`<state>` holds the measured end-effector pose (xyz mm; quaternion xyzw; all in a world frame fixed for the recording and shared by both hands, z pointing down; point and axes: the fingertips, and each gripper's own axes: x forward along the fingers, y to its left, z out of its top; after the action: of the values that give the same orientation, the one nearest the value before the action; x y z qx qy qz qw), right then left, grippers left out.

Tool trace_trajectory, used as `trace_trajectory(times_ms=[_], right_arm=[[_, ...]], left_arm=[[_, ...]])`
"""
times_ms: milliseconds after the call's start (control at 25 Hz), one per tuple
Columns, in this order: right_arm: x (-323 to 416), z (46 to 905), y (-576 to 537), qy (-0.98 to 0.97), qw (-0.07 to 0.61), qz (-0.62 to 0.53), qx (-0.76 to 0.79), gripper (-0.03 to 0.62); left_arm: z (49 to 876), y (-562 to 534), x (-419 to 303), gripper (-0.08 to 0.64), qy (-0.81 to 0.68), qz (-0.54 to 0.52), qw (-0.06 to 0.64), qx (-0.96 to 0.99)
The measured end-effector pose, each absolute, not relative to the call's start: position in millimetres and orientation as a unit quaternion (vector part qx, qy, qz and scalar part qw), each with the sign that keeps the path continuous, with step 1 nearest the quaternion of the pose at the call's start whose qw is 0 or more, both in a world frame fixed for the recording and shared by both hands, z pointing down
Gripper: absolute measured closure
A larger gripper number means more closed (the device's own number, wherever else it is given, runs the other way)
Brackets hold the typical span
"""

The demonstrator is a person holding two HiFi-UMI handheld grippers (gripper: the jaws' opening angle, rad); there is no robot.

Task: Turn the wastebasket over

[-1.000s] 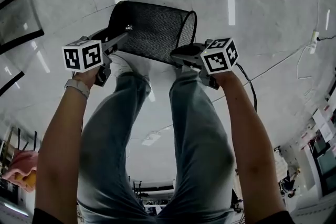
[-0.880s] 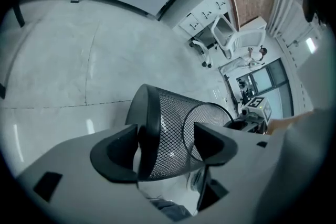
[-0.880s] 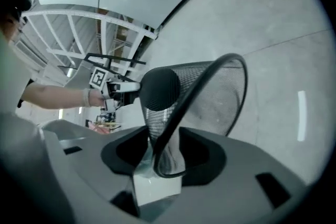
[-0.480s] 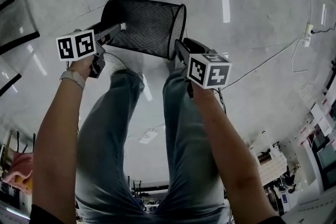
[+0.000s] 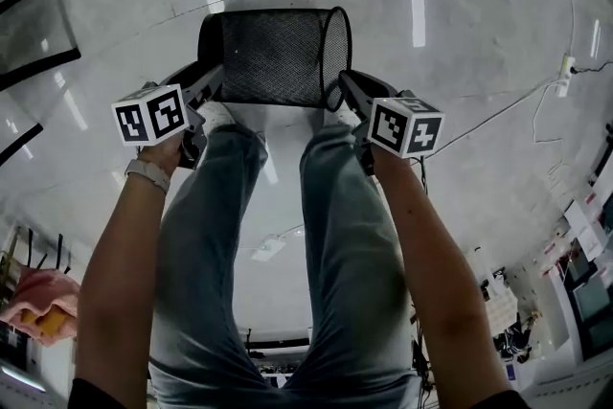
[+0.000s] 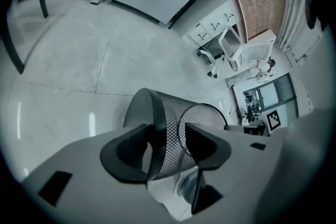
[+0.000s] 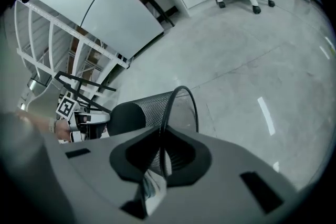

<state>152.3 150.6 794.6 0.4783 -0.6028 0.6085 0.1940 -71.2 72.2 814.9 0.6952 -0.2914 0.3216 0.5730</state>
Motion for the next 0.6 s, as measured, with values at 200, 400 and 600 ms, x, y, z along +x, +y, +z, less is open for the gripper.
trace_trajectory(times_ms=[200,400,600], right_arm=[[141.7,796.1,136.1,-0.638,0.174,0.613,0.432,0.552],[128.1,804.0,120.8,-0.662,0.163,0.614,0.397,0.551],[160.2,824.7,110.5,-0.642,0.194,0.596,0.441,0.537]], left_arm=[[795.1,79.6,-92.4,0.350,-0.347,0.294,0.574,0.681],[750.9,59.8,-109.1,0.393,-0.370,0.263,0.546,0.704],[713.0,56.3,-69.3,0.420,-0.299,0.225,0.549,0.748]])
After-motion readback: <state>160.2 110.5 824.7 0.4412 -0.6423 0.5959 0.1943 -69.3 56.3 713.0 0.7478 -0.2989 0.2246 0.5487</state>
